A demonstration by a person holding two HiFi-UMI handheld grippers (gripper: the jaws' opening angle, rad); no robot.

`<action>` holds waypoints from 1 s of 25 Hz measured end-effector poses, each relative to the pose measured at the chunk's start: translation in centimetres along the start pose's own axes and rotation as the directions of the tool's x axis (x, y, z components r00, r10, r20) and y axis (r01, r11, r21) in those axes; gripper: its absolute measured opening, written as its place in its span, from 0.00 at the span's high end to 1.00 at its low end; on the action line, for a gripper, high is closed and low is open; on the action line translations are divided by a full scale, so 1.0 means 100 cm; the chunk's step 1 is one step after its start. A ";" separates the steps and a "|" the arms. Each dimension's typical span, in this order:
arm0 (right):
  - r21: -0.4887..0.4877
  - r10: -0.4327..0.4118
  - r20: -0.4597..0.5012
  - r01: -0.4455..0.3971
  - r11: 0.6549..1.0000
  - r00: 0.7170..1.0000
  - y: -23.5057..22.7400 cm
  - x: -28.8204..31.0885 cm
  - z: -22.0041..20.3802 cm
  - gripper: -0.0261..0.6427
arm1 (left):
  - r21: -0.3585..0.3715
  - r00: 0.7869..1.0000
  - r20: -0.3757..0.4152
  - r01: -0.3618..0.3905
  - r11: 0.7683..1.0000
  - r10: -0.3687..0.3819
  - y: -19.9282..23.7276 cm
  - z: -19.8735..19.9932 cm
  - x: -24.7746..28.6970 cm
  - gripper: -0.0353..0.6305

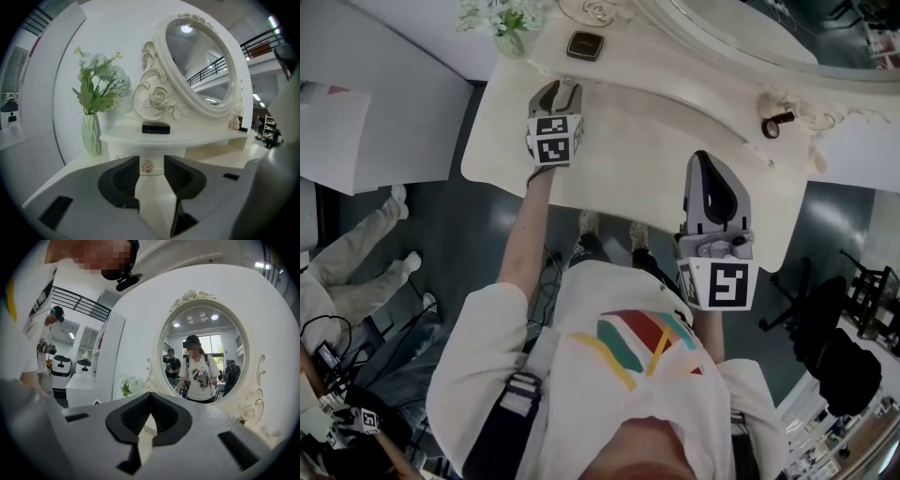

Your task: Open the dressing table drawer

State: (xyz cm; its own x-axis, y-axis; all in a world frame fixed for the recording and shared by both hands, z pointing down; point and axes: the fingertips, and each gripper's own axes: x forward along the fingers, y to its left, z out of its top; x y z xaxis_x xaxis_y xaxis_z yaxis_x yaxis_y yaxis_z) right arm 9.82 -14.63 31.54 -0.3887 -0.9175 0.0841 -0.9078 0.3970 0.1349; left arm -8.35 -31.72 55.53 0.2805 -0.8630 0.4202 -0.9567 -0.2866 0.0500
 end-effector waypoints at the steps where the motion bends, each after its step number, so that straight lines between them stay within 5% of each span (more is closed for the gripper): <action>1: 0.000 -0.004 -0.007 0.004 1.000 1.000 -0.001 0.000 -0.002 0.96 | 0.002 1.000 -0.012 0.005 1.000 -0.005 0.000 -0.002 0.004 0.71; 25: 0.003 -0.029 -0.038 0.030 1.000 0.999 0.000 0.005 -0.013 0.96 | 0.060 0.996 -0.087 0.027 0.998 -0.022 0.006 -0.018 0.026 0.81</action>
State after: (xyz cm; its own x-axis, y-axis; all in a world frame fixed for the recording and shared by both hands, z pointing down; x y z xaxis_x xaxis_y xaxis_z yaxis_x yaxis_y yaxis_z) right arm 9.79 -15.04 32.90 -0.3555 -0.9272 0.1180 -0.9194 0.3697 0.1345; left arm -8.35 -33.38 58.30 0.2935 -0.8172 0.4960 -0.9425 -0.3341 0.0073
